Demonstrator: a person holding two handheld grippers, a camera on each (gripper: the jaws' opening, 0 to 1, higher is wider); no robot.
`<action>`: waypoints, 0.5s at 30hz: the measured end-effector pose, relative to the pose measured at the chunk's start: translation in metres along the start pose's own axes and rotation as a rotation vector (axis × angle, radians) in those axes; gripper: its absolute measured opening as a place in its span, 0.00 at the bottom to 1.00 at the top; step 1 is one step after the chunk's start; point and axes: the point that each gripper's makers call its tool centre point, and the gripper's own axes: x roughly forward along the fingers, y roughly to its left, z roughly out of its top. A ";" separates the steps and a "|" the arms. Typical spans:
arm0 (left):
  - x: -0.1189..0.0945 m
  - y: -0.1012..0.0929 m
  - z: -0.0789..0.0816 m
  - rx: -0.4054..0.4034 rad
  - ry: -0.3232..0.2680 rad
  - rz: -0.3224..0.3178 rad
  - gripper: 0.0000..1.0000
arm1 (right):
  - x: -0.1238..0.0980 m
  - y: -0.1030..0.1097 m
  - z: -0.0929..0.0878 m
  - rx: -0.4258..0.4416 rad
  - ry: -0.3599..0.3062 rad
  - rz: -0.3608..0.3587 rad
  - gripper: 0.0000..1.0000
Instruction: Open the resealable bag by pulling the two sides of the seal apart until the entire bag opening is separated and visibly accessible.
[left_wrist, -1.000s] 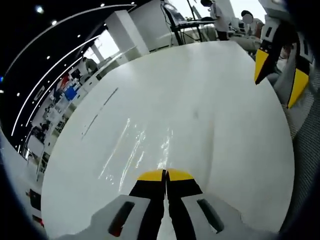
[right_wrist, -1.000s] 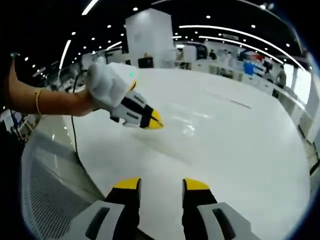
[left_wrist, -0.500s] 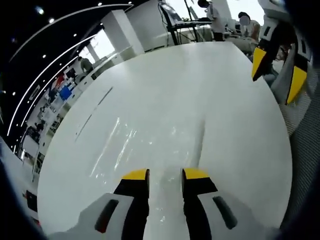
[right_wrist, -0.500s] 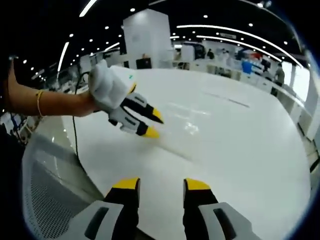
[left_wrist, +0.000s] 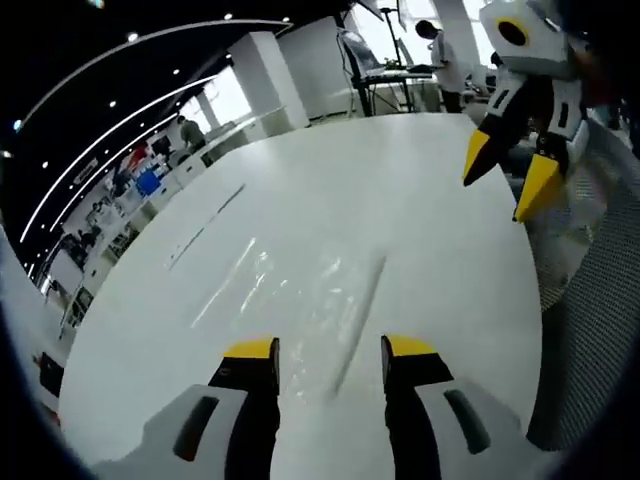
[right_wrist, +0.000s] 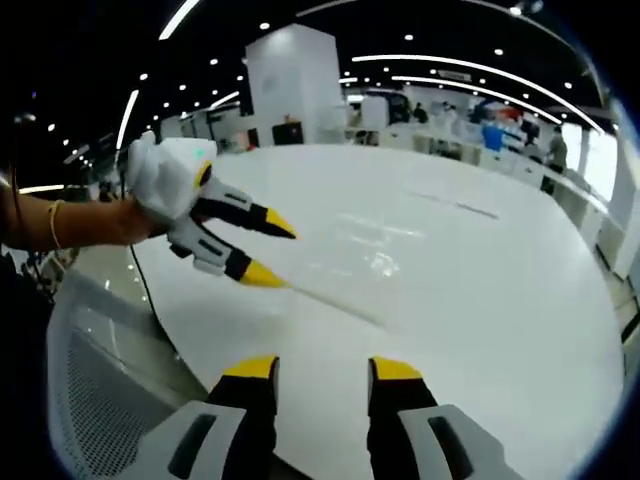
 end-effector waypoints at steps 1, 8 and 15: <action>-0.006 0.001 0.002 -0.012 -0.018 0.011 0.40 | 0.000 0.000 0.001 0.002 -0.004 -0.001 0.33; -0.039 0.010 -0.004 -0.132 -0.062 0.099 0.42 | -0.008 -0.006 0.008 -0.004 -0.036 -0.029 0.32; -0.066 0.015 -0.006 -0.283 -0.138 0.128 0.58 | -0.012 -0.012 0.008 0.002 -0.050 -0.048 0.35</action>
